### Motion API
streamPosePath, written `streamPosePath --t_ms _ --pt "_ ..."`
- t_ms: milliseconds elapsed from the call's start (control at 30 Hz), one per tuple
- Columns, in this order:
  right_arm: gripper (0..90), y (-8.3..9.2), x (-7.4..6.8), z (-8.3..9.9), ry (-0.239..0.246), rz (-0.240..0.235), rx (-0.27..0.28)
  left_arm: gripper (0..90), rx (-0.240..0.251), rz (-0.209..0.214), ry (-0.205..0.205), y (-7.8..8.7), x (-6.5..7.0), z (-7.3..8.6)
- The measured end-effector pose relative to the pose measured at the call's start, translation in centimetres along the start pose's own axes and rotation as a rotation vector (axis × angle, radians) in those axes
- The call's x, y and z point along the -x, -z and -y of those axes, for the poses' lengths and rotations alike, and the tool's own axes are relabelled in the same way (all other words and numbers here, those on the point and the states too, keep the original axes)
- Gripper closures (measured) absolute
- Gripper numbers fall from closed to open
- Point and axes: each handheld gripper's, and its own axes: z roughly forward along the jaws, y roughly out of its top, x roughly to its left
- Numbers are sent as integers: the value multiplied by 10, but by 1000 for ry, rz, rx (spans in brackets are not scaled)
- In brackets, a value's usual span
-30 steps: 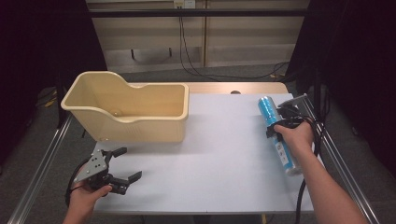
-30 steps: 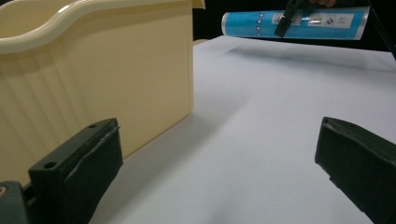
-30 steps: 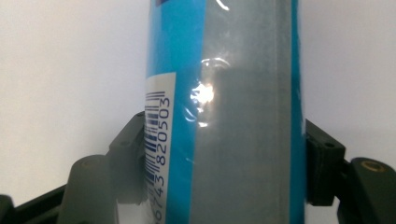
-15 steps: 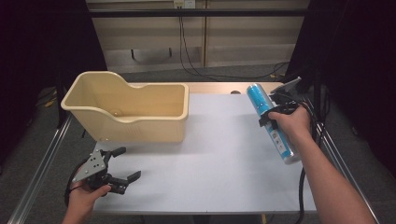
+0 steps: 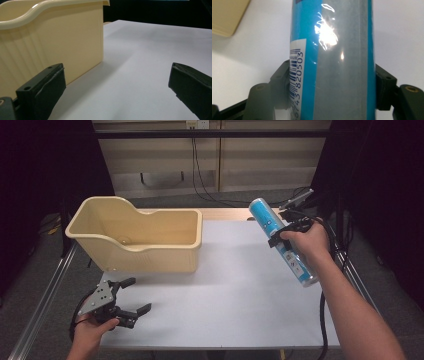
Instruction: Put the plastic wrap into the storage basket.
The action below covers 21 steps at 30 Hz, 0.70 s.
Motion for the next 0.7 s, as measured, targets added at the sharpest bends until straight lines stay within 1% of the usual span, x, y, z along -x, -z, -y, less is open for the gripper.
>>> streamPosePath --t_ms 33,67,133,167,200,233,267,300,367,400,500,533,567,633,667,700 --pt "321 5 -6 -4 20 -12 15 11 0 0 0 0 0 0" --pt "321 5 -6 -4 20 -12 15 11 0 0 0 0 0 0" --pt "321 9 -12 -8 34 -9 20 11 5 2 4 0 0 0" --pt "321 12 -18 -12 60 -7 21 11 6 4 6 0 0 0" --pt "321 13 -21 -14 78 -8 22 11 2 4 2 0 0 0" --pt "321 13 -21 -14 78 -8 22 11 3 4 2 0 0 0" --pt "321 15 -24 -16 93 -9 22 11 3 6 2 0 0 0" --pt "321 17 -31 -20 124 -17 25 12 3 6 0 0 0 0" --pt "321 19 -38 -24 158 -25 28 12 6 4 5 0 0 0" --pt "321 19 -38 -24 158 -25 28 12 8 6 5 0 0 0" --pt "321 20 -51 -30 199 -38 19 12 10 5 7 1 0 0" --pt "321 20 -54 -32 205 -42 18 12 11 4 8 2 -1 0" --pt "321 21 -61 -36 225 -52 17 12 16 3 9 2 -1 0" --pt "321 20 -66 -39 247 -53 18 12 17 4 10 2 -1 0" --pt "321 20 -66 -39 247 -53 18 13 17 4 10 2 -1 0" --pt "321 20 -72 -43 270 -54 18 13 15 3 11 2 -1 1"
